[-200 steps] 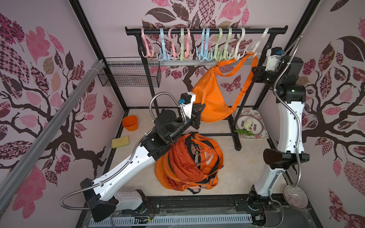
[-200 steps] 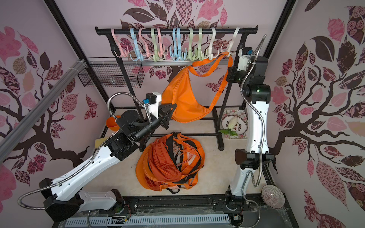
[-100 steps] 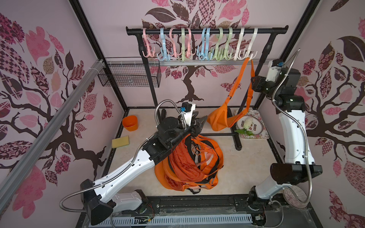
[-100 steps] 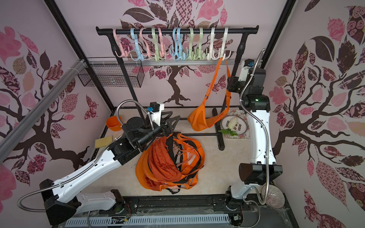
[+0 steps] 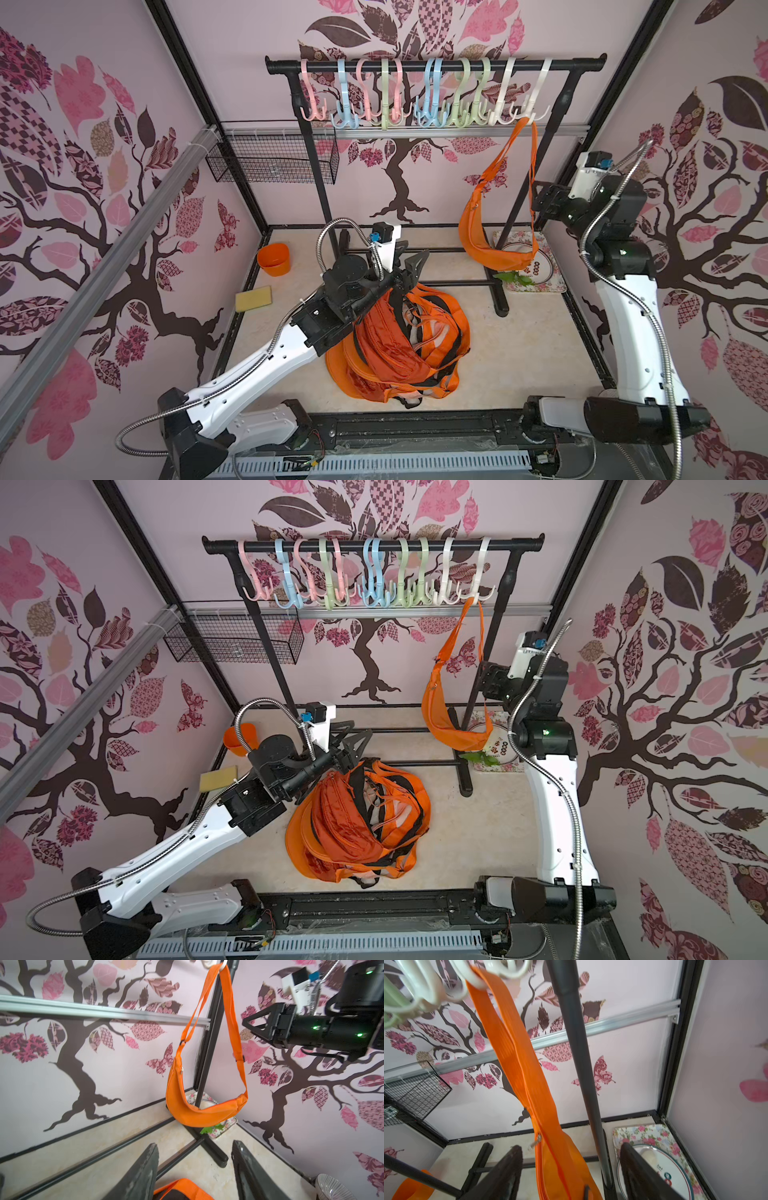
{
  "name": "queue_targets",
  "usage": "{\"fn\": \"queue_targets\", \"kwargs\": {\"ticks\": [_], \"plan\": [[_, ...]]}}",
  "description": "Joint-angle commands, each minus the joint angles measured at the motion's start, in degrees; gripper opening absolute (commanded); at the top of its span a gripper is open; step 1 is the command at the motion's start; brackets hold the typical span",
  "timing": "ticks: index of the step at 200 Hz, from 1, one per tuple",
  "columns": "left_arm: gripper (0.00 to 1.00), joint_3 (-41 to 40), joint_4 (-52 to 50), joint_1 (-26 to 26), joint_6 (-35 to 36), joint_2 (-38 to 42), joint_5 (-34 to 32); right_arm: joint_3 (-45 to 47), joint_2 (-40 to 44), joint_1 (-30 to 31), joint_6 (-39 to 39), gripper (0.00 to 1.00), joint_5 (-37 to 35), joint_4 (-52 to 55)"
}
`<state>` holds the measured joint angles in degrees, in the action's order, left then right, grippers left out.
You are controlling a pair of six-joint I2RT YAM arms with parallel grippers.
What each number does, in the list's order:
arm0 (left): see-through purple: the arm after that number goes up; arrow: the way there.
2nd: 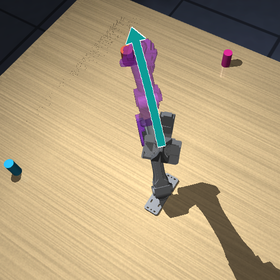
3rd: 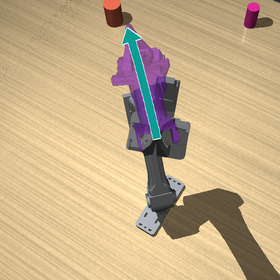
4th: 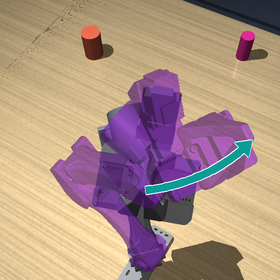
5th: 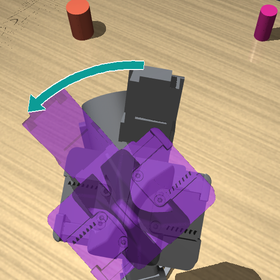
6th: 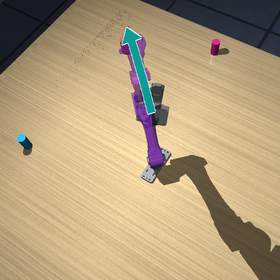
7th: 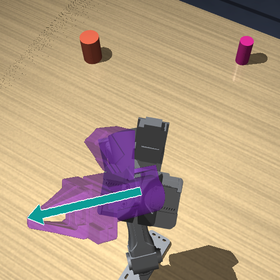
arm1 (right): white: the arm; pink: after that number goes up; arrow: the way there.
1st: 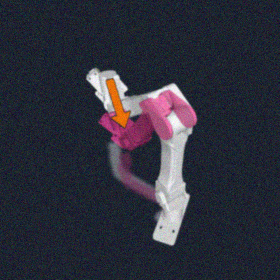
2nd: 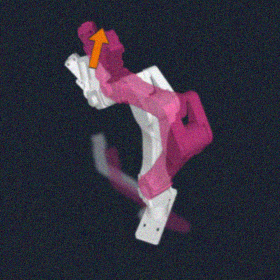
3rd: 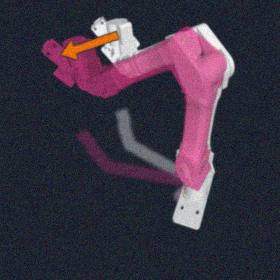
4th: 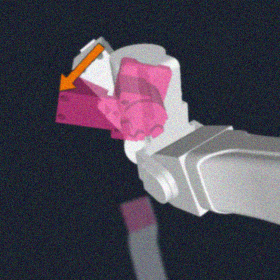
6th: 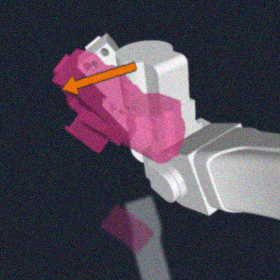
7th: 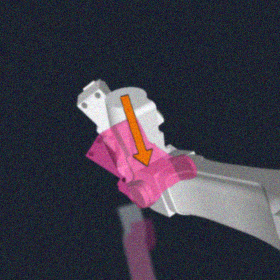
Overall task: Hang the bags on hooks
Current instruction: Hang the bag on the hook, then pick up the bag from the bag.
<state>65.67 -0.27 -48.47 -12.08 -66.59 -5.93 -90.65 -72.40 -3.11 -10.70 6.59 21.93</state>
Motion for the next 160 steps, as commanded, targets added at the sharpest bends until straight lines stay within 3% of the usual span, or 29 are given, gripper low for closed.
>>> {"fn": "queue_targets", "kwargs": {"ticks": [1,30,72,132,160], "plan": [[0.64,-2.44,-6.83,0.18,-2.96,1.54,-5.0,7.59,5.45,1.57,-3.0,0.77,-0.92,-3.72],[0.7,-3.59,-17.85,5.17,-10.7,3.14,-5.36,17.44,8.55,6.44,-2.53,0.77,-3.42,-4.79],[0.71,-8.06,-30.51,13.65,-18.99,6.06,-4.35,28.38,11.94,10.4,-3.71,0.77,-4.81,-5.74],[0.73,-11.89,-35.39,13.92,-23.69,4.2,-0.19,38.58,8.47,13.16,-8.32,0.78,5.97,-7.93],[0.74,-11.89,-35.99,13.86,-23.65,1.81,1.38,40.63,5.09,15.32,-8.67,0.78,7.39,-8.48]]}}
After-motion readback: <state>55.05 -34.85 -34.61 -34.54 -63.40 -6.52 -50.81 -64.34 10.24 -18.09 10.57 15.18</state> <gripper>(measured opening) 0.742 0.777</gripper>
